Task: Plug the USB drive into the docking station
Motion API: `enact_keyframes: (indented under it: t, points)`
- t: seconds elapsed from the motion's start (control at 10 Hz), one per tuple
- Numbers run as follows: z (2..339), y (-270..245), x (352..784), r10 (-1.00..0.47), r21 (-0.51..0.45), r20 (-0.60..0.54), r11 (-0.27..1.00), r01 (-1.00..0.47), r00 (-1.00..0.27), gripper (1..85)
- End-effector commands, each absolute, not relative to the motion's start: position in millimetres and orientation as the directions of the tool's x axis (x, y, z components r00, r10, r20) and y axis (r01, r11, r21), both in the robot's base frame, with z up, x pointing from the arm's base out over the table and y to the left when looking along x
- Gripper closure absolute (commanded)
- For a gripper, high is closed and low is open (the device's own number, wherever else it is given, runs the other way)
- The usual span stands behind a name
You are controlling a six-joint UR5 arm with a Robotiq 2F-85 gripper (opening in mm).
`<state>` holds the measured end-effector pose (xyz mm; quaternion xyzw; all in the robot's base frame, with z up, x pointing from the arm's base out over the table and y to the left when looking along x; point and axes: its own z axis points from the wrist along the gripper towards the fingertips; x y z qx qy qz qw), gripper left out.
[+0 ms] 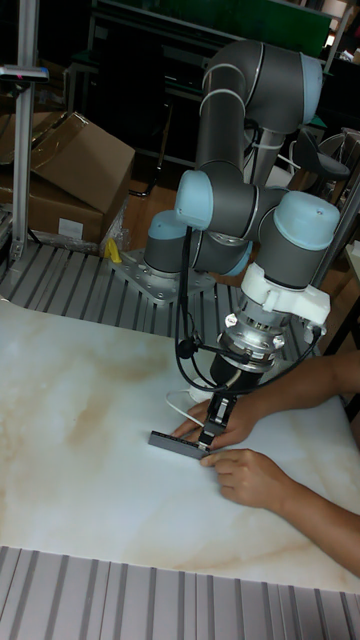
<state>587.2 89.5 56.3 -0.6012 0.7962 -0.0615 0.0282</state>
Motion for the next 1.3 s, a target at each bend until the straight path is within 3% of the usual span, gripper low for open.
enact_keyframes:
  t: [0.0, 1.2]
  points:
    - [55.1, 87.1, 582.6, -0.964, -0.118, 0.015, 0.264, -0.957, -0.267, 84.3]
    - [47.1, 85.6, 572.8, -0.965, -0.097, 0.010, 0.261, -0.960, -0.263, 84.3]
